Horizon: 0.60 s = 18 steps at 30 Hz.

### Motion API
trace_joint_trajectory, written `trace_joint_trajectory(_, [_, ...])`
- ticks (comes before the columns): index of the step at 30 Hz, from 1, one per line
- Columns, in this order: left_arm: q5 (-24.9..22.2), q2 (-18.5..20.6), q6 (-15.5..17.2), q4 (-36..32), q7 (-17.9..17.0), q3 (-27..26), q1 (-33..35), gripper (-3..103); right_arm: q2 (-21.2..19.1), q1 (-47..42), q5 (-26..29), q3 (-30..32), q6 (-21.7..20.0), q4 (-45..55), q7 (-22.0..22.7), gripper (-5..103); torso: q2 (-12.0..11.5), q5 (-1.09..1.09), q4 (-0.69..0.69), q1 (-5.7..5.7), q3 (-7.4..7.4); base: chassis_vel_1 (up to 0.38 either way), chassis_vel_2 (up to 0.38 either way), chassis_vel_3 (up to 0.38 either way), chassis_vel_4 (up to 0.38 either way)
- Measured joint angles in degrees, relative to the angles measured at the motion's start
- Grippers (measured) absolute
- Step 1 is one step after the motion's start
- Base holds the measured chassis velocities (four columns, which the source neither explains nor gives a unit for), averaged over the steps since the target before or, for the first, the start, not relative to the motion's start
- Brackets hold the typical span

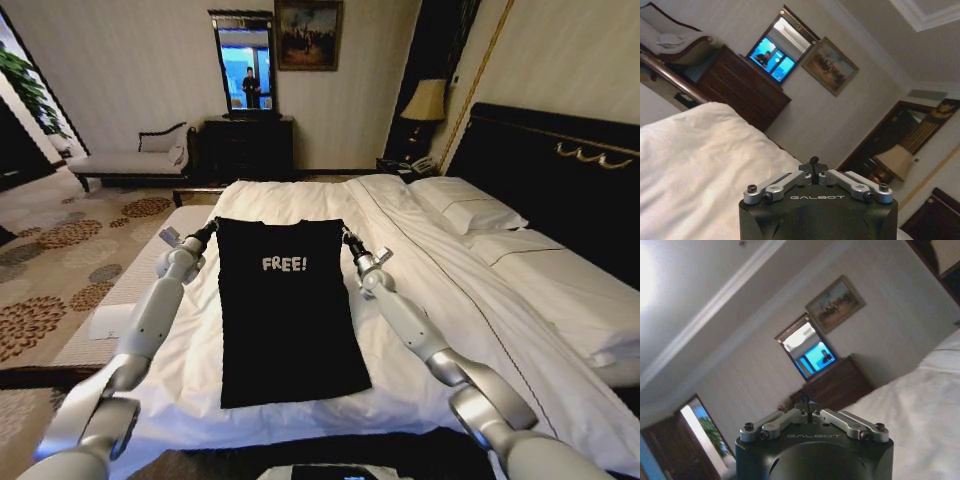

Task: Fold the clothes on the bed.

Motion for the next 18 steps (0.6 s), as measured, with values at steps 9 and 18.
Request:
trace_joint_trajectory(9, [0.6, 2.8, 0.2, -18.7, -5.6, -5.0, 20.7, 1, -10.5, -13.7, -2.0, 4.1, -4.6, 12.2, 6.5, 0, 0.0, -0.01, 0.07, -0.03, -0.01, 0.000, 0.000, 0.000, 0.000])
trace_joint_trajectory(18, [8.5, -0.3, 0.7, -23.5, -7.8, -5.8, 33.9, 1, -10.4, -27.9, -7.2, 8.8, -2.1, 14.8, 10.8, 0, 0.0, 0.01, 0.00, -0.02, -0.01, 0.000, 0.000, 0.000, 0.000])
